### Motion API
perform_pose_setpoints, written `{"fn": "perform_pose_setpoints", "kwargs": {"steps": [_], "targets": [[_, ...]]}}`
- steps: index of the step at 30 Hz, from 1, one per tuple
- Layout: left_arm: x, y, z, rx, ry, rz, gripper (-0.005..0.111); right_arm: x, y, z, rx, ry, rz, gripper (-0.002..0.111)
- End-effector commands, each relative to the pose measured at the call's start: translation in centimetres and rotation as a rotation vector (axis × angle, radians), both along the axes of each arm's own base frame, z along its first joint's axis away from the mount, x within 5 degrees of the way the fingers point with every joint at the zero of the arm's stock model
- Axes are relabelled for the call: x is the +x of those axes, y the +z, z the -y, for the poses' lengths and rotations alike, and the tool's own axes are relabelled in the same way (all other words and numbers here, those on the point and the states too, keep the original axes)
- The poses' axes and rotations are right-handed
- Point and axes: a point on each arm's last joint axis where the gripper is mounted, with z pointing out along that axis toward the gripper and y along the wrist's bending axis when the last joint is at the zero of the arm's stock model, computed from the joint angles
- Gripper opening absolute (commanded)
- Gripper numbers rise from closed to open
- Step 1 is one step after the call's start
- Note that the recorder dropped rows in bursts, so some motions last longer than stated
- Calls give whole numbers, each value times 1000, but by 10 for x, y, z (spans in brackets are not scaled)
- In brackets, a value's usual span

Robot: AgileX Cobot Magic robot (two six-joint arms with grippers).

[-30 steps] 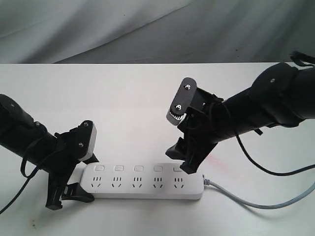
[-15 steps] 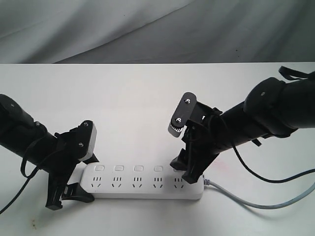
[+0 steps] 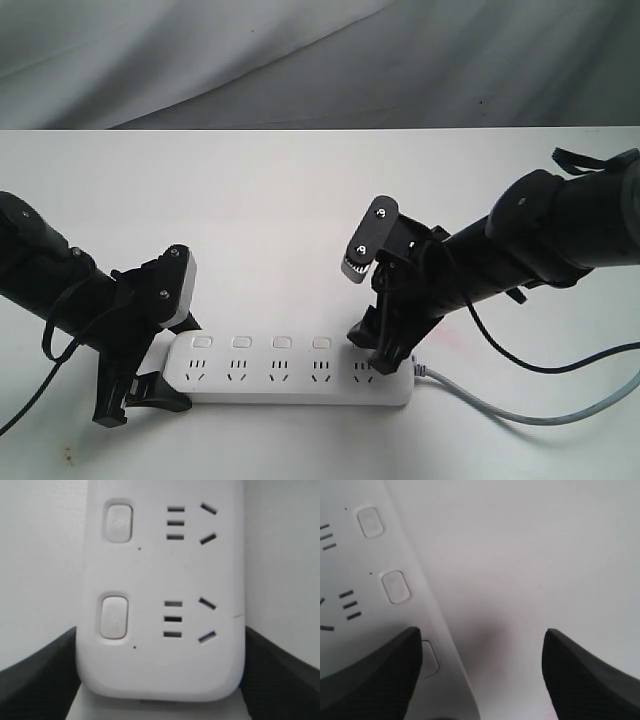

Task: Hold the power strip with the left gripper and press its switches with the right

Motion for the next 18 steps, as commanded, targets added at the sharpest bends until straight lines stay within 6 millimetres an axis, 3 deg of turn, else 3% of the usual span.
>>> {"fn": "perform_pose_setpoints", "kwargs": {"steps": [1,18], "targets": [[2,-4,-2,32,3,23,64,2,-6,2,-16,-5,1,63],[2,-4,-2,33,-2,25,64,2,-17,2,-39,5,-25,63]]}}
